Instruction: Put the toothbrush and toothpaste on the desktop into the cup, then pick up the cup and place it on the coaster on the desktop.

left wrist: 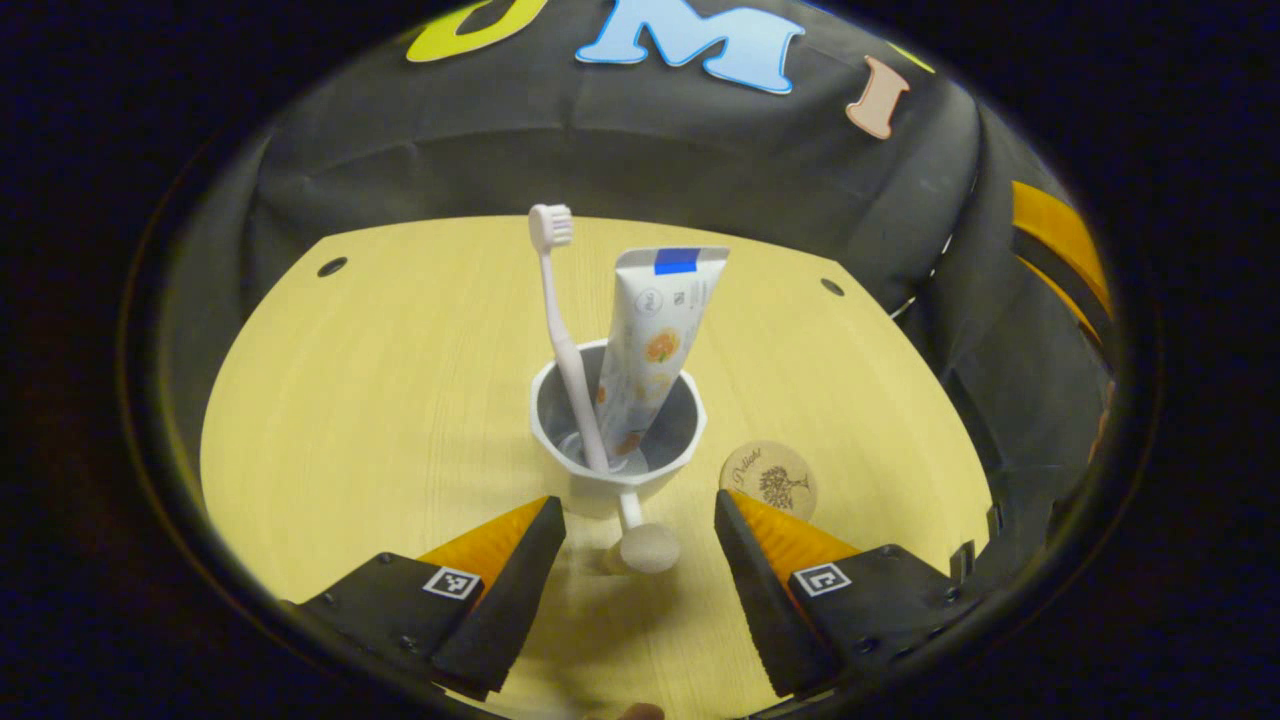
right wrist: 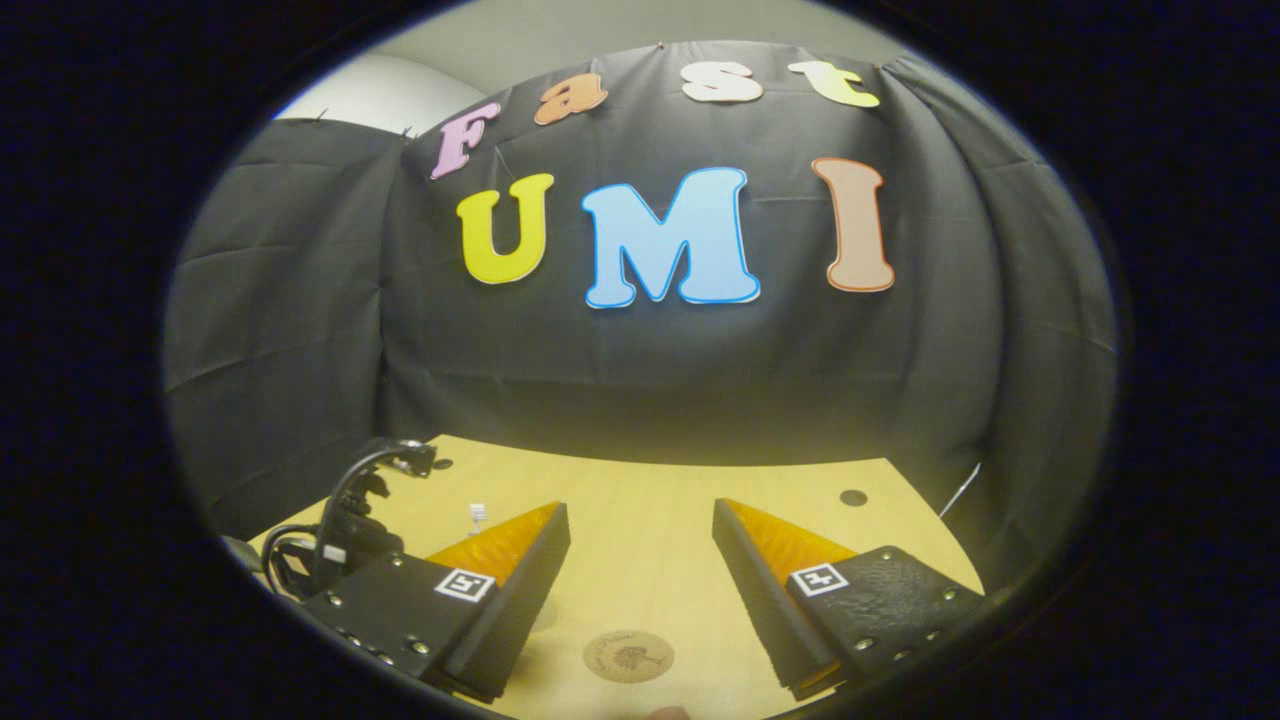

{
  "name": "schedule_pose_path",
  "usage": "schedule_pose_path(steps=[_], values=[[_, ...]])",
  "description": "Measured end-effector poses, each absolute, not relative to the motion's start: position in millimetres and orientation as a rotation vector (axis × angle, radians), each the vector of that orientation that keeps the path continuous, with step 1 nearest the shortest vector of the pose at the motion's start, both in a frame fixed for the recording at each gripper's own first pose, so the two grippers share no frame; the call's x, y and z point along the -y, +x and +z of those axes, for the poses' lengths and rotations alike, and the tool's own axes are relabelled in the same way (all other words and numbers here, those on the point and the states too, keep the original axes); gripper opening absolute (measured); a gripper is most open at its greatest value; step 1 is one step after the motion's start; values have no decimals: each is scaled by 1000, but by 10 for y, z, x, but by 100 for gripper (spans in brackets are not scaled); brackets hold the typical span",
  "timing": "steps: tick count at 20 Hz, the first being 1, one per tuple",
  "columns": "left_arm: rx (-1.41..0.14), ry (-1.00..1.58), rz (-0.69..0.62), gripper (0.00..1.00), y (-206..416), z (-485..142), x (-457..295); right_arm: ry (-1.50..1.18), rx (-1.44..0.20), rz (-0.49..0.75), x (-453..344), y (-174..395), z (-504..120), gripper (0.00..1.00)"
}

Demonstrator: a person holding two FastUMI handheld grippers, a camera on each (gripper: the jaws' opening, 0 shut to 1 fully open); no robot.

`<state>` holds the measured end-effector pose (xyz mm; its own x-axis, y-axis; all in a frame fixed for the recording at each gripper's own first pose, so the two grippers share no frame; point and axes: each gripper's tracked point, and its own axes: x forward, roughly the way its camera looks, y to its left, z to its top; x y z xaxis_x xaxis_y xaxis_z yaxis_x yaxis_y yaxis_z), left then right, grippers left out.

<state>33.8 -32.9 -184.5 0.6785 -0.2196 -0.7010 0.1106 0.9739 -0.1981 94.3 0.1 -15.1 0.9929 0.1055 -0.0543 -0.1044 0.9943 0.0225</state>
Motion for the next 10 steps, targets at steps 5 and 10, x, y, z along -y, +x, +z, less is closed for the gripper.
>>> schedule_pose_path(steps=[5,10], values=[[-915,-161,-138,92,417,-2000,260,14,-95,73,162,813,-283,92],[-974,-144,-108,89,502,-2075,217,48,-129,39,342,715,-406,92]])
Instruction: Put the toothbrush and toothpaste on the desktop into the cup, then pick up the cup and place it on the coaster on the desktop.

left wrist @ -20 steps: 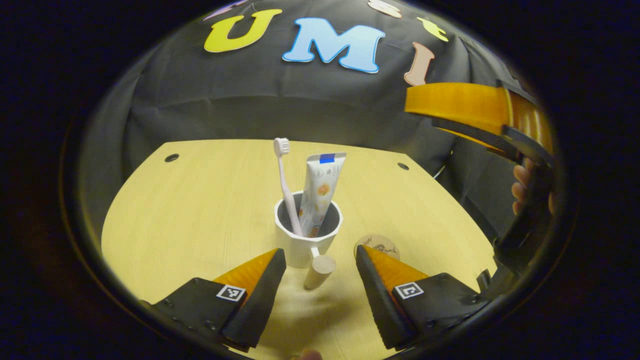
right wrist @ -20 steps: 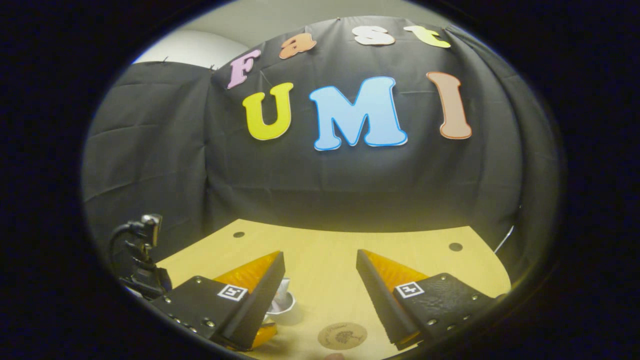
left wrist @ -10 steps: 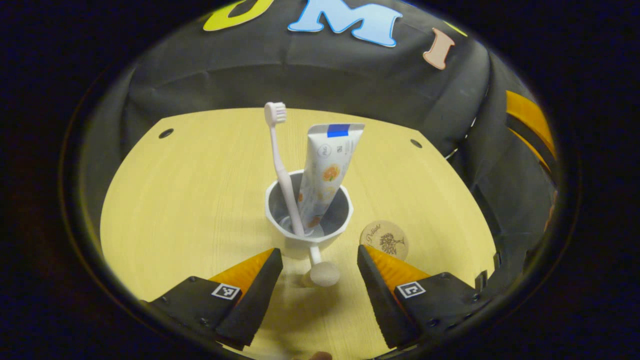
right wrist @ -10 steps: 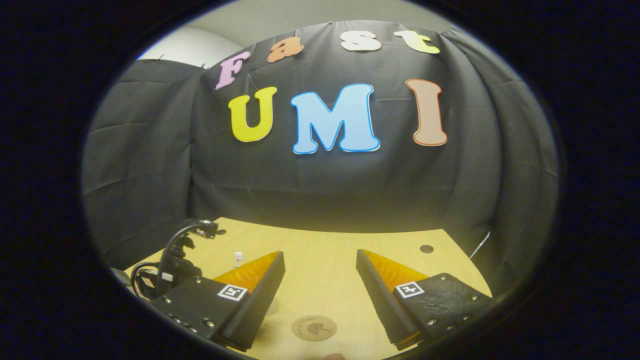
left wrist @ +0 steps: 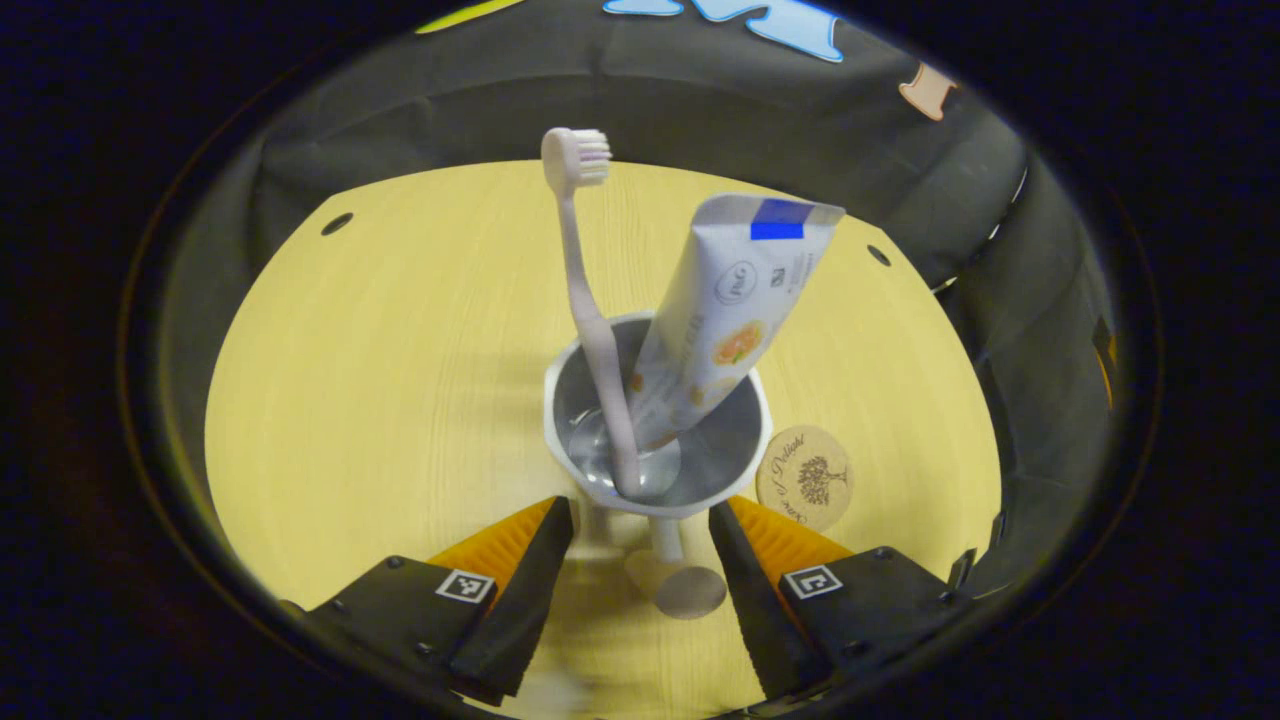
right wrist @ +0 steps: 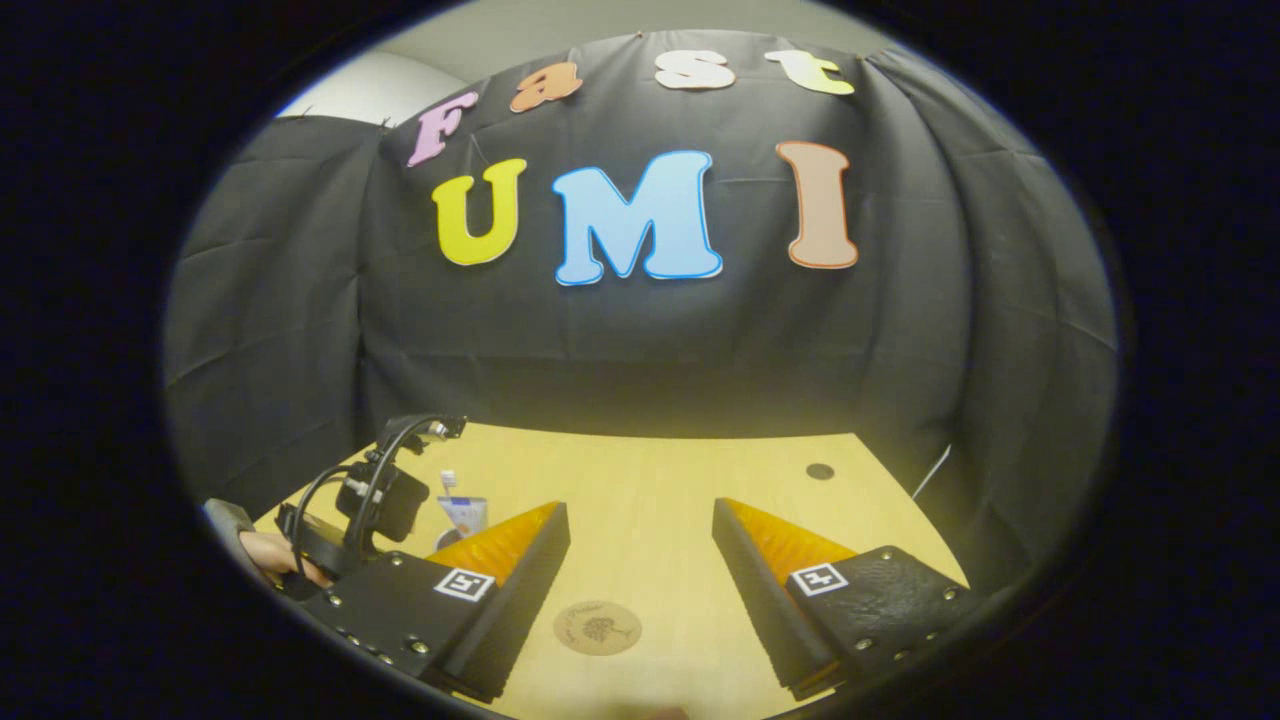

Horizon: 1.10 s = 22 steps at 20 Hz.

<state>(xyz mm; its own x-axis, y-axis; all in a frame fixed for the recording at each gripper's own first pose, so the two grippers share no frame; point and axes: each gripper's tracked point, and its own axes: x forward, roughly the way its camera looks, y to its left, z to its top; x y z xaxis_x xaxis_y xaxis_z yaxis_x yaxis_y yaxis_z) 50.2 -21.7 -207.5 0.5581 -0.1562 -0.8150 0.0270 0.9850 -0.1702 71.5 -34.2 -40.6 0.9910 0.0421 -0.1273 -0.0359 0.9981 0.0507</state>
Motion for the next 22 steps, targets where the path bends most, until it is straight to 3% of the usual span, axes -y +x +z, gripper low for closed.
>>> schedule_pose_path(steps=[2,3,6,9,12,14,17,22], values=[[-994,-138,-102,76,509,-2113,242,70,-141,25,410,687,-438,91],[-1003,-131,-94,79,508,-2125,236,80,-145,19,442,672,-444,92],[-1023,-131,-97,70,458,-2159,263,106,-156,2,536,641,-475,93],[-1038,-124,-80,44,441,-2175,245,125,-162,-9,596,632,-485,94],[-1030,-68,-60,36,445,-2200,236,126,-163,-8,617,595,-488,92],[-1017,-46,-61,37,436,-2203,252,120,-166,-7,623,576,-501,92],[-998,-51,-55,30,448,-2203,259,120,-169,-2,633,533,-514,92],[-965,-64,-66,31,403,-2154,348,117,-169,-2,664,546,-483,92]])
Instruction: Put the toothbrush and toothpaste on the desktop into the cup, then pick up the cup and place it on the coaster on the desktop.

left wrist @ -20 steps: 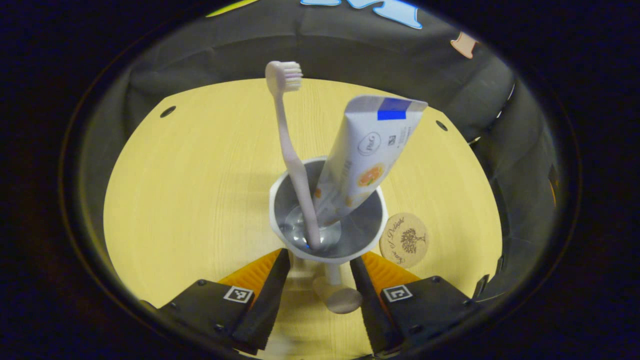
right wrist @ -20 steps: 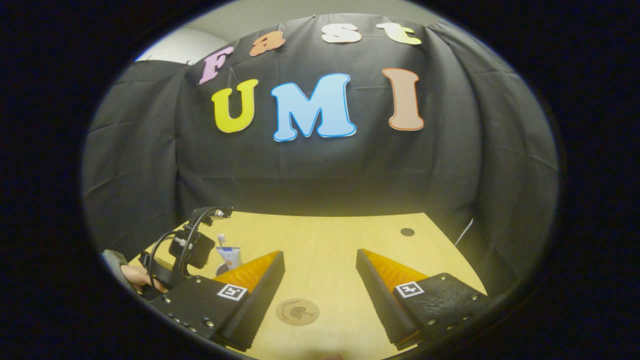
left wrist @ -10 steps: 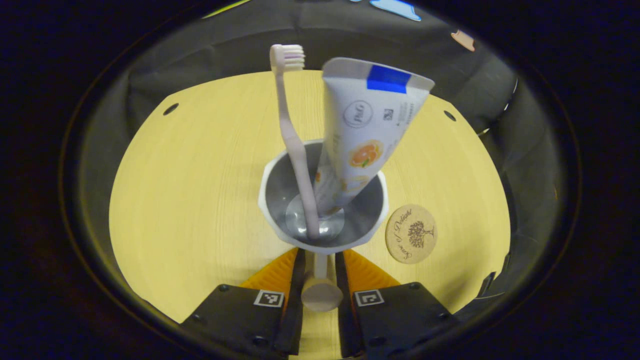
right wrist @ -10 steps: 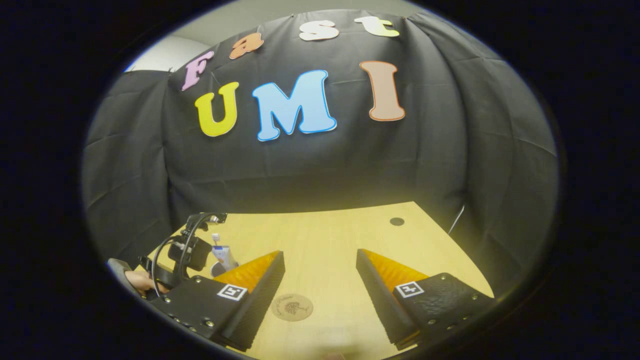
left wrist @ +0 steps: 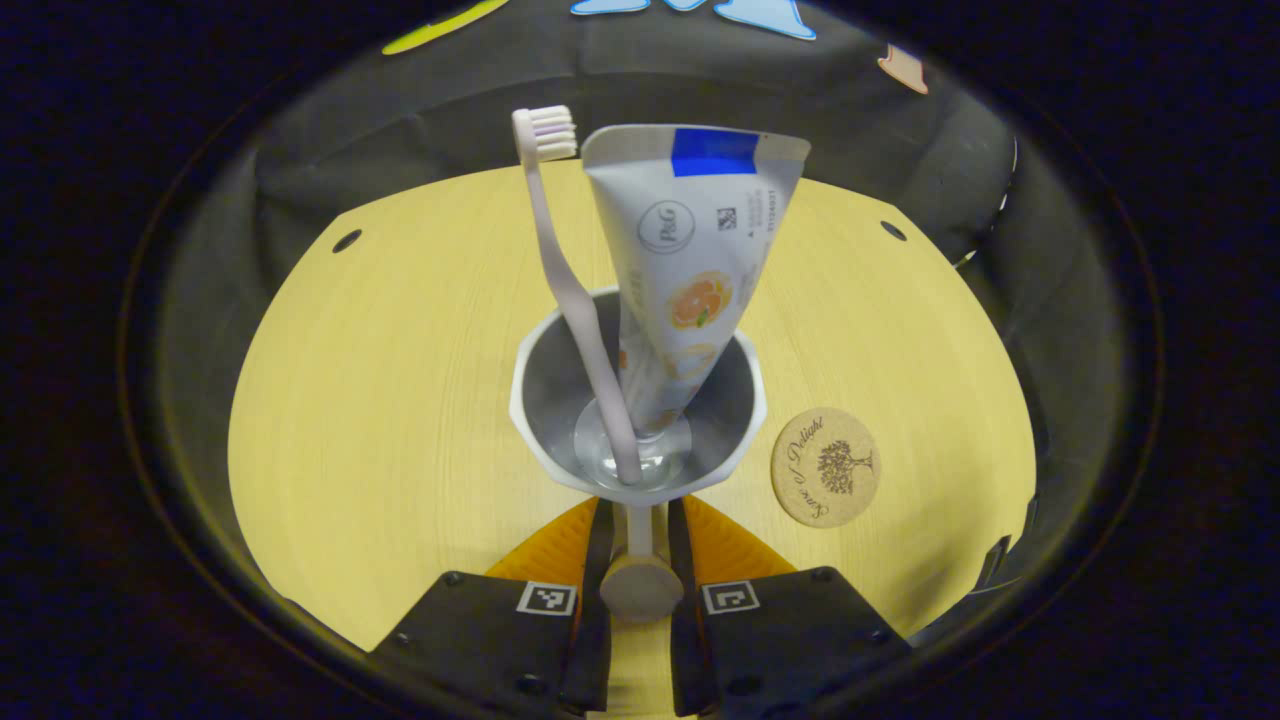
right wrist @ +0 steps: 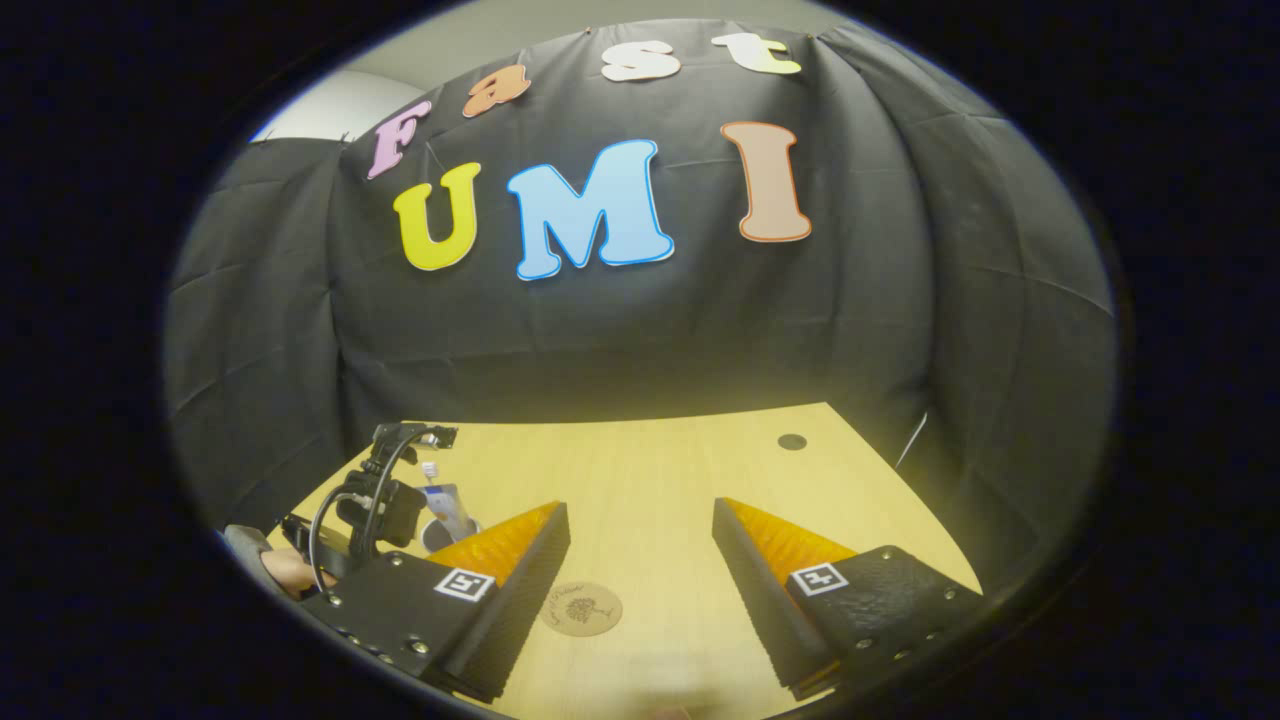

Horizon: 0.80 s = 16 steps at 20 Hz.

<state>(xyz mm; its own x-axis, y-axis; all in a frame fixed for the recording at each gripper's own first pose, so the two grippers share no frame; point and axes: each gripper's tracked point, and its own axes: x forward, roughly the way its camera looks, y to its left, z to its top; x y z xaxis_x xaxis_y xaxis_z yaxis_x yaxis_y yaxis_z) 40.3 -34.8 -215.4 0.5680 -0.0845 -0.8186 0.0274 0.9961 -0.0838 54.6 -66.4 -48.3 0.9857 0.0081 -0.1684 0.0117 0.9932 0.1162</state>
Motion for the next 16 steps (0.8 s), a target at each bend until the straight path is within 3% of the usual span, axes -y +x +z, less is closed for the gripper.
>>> schedule_pose_path(steps=[16], values=[[-956,-30,-234,31,301,-1982,1259,123,-173,-58,969,396,-512,92]])
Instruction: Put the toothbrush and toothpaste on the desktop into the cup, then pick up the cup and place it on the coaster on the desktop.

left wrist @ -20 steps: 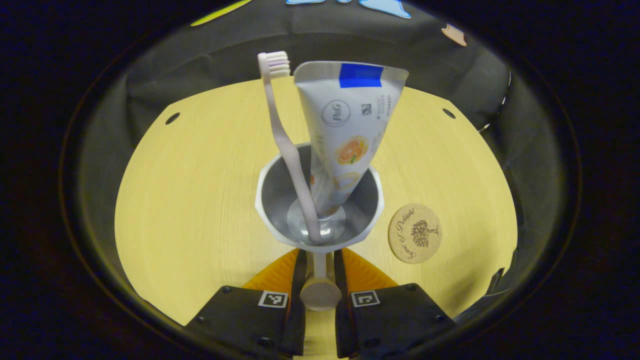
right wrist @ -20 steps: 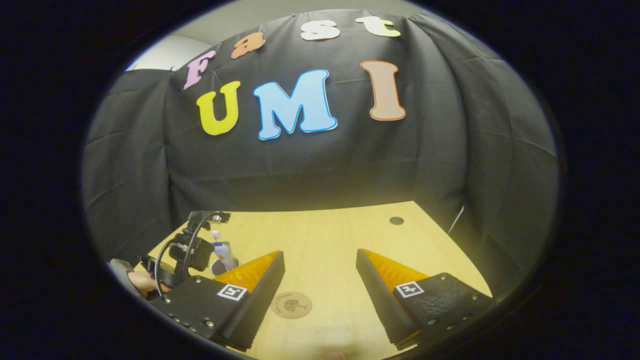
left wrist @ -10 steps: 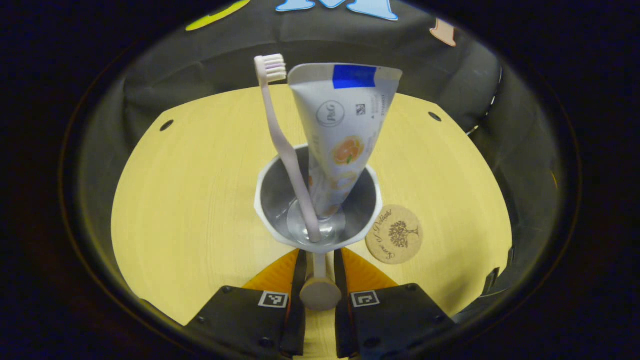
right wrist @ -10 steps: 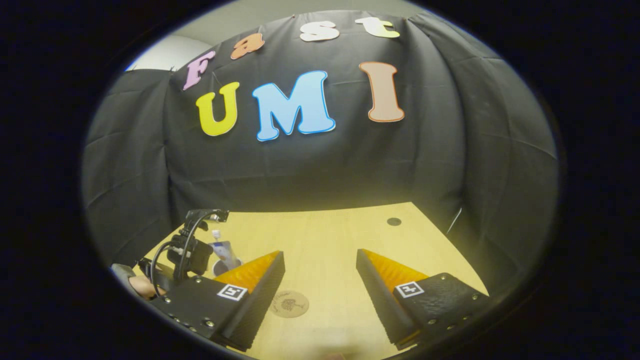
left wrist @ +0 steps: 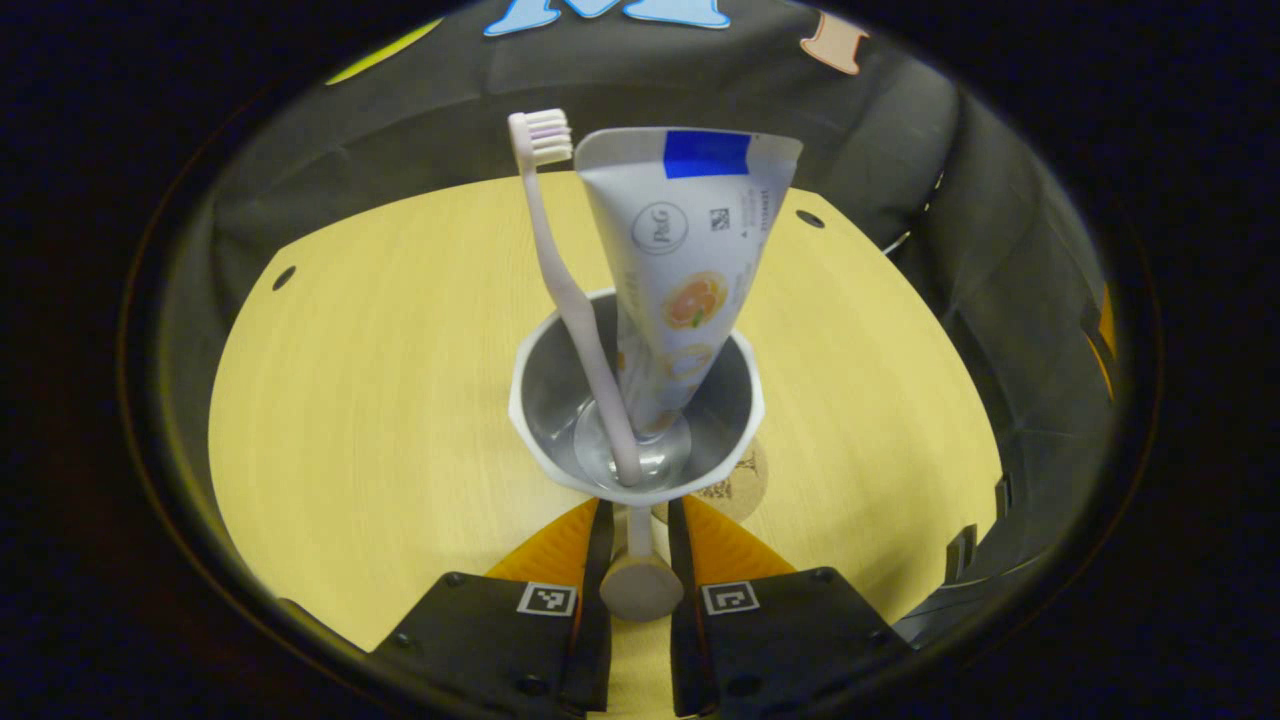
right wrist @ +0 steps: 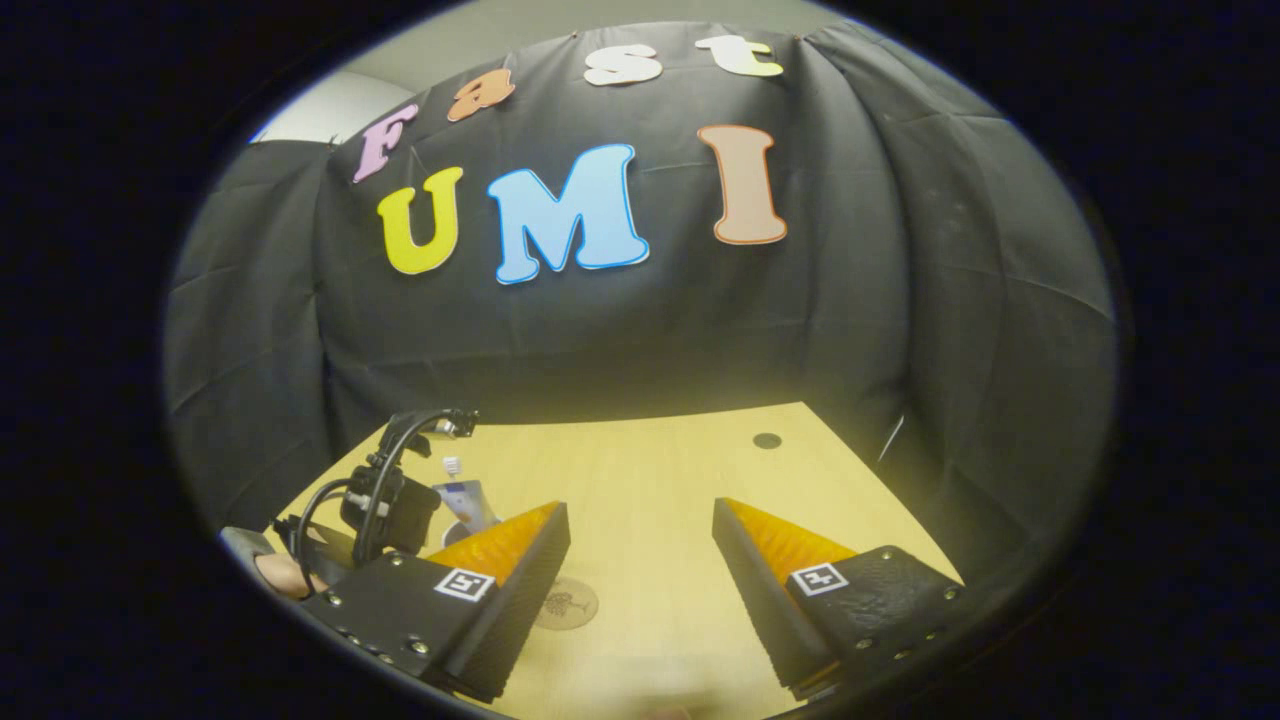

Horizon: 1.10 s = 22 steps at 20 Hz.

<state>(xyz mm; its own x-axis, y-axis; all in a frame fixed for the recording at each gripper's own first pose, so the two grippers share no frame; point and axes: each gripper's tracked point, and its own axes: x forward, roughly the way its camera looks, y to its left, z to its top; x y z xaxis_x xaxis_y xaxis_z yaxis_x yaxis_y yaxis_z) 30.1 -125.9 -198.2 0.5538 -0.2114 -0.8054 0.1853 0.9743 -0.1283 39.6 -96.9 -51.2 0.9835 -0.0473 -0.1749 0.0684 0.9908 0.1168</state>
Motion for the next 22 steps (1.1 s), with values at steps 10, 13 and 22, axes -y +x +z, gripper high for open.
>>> schedule_pose_path(steps=[10,13,22], values=[[-1010,0,-267,31,241,-2100,1605,166,-194,-94,1232,275,-623,92],[-1016,22,-259,30,198,-2120,1603,171,-196,-98,1273,255,-632,92],[-1021,68,-233,32,197,-2137,1587,165,-201,-75,1250,233,-658,92]])
